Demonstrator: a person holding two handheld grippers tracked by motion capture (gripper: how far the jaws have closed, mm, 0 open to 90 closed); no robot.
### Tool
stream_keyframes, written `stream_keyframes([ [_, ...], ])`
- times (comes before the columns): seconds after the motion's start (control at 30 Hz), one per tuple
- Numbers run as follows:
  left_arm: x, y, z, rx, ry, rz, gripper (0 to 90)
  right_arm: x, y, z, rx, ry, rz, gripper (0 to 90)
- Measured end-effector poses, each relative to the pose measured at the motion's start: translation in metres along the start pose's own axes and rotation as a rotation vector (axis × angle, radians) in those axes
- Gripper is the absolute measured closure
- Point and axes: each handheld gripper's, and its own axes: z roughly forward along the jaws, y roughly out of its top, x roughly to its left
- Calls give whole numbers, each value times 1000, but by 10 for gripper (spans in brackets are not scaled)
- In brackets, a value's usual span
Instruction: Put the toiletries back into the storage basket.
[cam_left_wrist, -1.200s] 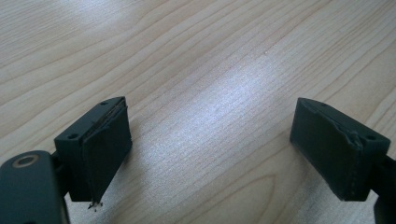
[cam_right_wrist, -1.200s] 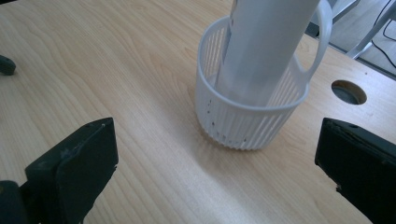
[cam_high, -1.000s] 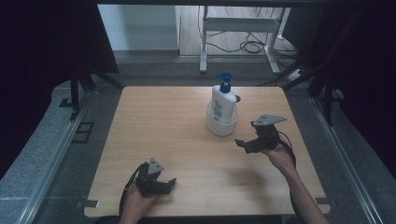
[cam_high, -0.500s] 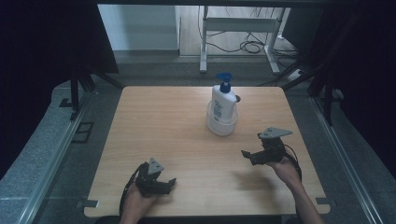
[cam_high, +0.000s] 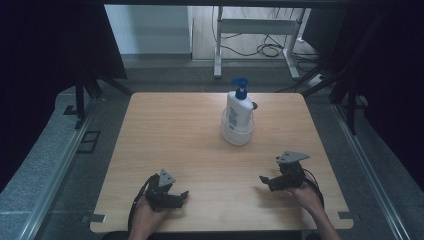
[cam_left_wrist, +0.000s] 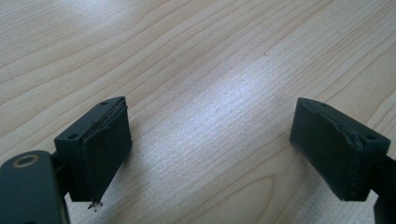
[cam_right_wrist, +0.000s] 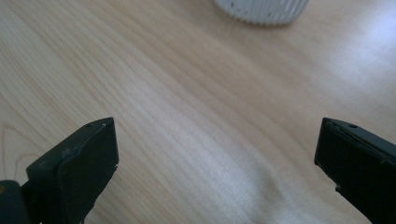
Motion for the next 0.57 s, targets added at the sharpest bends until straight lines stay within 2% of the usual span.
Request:
stream_keyframes([
  [0.27,0,0,0,-1,0,-1,119,5,-19,15,59,28,8,0],
  [0.57,0,0,0,1,2,0,117,5,-22,18,63,30,14,0],
])
